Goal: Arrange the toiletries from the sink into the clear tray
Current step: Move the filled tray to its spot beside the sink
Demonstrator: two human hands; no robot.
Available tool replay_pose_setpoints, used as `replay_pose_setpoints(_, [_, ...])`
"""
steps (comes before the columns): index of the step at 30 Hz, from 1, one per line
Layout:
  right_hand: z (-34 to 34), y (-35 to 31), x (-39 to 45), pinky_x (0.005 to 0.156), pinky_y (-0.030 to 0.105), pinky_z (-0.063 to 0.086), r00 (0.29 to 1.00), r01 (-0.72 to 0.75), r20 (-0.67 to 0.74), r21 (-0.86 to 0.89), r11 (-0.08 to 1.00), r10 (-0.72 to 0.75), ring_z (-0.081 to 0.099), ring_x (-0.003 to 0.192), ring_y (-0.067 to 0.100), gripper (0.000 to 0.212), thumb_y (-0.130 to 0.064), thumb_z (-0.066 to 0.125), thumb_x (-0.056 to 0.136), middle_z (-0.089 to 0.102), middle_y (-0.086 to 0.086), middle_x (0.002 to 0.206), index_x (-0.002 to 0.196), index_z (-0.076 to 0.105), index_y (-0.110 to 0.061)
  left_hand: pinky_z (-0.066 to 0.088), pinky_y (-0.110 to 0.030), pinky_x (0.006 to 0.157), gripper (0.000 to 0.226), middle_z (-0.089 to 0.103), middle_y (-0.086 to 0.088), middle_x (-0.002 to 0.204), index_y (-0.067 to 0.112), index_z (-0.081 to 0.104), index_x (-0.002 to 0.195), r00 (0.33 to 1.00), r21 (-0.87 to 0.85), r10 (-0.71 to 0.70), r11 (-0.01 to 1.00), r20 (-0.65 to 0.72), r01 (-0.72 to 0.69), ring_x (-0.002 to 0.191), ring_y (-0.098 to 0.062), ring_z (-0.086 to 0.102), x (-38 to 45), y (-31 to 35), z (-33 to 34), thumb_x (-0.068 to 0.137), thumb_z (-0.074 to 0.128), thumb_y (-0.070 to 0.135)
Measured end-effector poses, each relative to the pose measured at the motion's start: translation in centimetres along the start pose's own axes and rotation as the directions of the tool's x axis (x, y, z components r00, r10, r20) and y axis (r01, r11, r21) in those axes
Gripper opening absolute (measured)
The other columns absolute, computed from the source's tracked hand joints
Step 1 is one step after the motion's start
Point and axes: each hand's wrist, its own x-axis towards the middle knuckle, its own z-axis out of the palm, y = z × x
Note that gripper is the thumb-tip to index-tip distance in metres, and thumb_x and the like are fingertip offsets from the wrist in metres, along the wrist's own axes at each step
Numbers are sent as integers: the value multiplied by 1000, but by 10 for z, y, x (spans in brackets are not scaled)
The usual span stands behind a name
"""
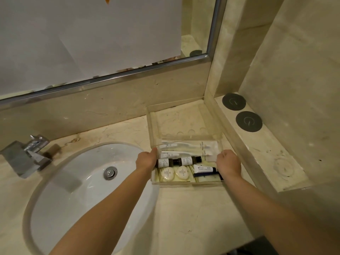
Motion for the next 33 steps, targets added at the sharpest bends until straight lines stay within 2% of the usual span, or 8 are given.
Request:
replay_pose_setpoints(5, [8, -19, -6, 90, 40, 50, 1000, 31, -2, 116, 993, -31, 59, 107, 34, 39, -15, 45, 91, 61, 13, 125, 129, 53, -12, 55, -44, 89, 53, 68, -18, 104, 1, 61, 106, 988, -137, -147, 979, 53, 153, 95, -33, 65, 1, -7, -20, 93, 50, 51])
replay_pose_setpoints(9, [16, -21, -8, 91, 44, 52, 999, 41, 13, 153, 987, -43, 61, 104, 33, 39, -15, 46, 90, 62, 12, 123, 128, 53, -14, 54, -46, 77, 63, 63, -17, 97, 3, 58, 103, 913, -153, -273, 932, 302, 329, 86, -31, 62, -22, -6, -39, 92, 40, 63])
replay_pose_setpoints(13, [13, -16, -8, 80, 39, 52, 998, 47, 33, 149, 988, -52, 61, 93, 30, 29, -20, 46, 92, 65, 9, 109, 117, 58, -14, 58, -49, 79, 58, 60, -19, 106, 5, 59, 105, 855, -174, -283, 905, 435, 389, 94, -34, 64, -30, -20, -47, 86, 57, 59])
replay_pose_setpoints(15, [12, -12, -10, 75, 40, 51, 998, 22, 50, 125, 992, -28, 60, 85, 30, 25, -30, 43, 93, 65, 9, 98, 102, 59, -14, 61, -42, 72, 46, 57, -19, 107, 5, 62, 105, 868, -181, -248, 919, 430, 351, 90, -31, 63, -31, -27, -45, 85, 67, 46])
replay_pose_setpoints(19, [10, -5, -18, 63, 36, 43, 986, -78, 142, -29, 997, 82, 58, 76, 30, 51, -52, 27, 91, 60, 11, 86, 85, 55, -9, 61, -32, 62, 30, 58, -18, 114, 3, 63, 110, 904, -295, -166, 909, 394, 295, 91, -30, 65, -38, -21, -38, 87, 69, 22])
replay_pose_setpoints(23, [14, -10, -22, 55, 34, 53, 951, -237, 236, 138, 962, 201, 65, 56, 28, 57, -58, 26, 86, 64, 13, 87, 93, 56, -9, 61, -29, 55, 31, 46, -14, 110, 1, 55, 114, 933, -398, -167, 870, 318, 291, 90, -41, 65, -39, -8, -34, 89, 67, 13])
replay_pose_setpoints(28, [12, -23, -18, 74, 42, 61, 876, -470, 373, 515, 716, 307, 70, 82, 34, 31, -38, 46, 93, 66, 13, 90, 90, 58, -9, 60, -30, 58, 46, 42, -14, 117, 1, 46, 126, 963, -498, -154, 831, 221, 247, 83, -37, 66, -37, 0, -25, 86, 67, 7])
replay_pose_setpoints(33, [12, -32, -22, 86, 49, 56, 899, -429, 337, 553, 714, 280, 72, 75, 31, 24, -31, 55, 86, 71, 12, 78, 81, 63, -10, 61, -33, 65, 39, 48, -19, 120, -4, 49, 123, 983, -567, -111, 805, 145, 175, 78, -33, 65, -35, 11, -20, 87, 63, 3])
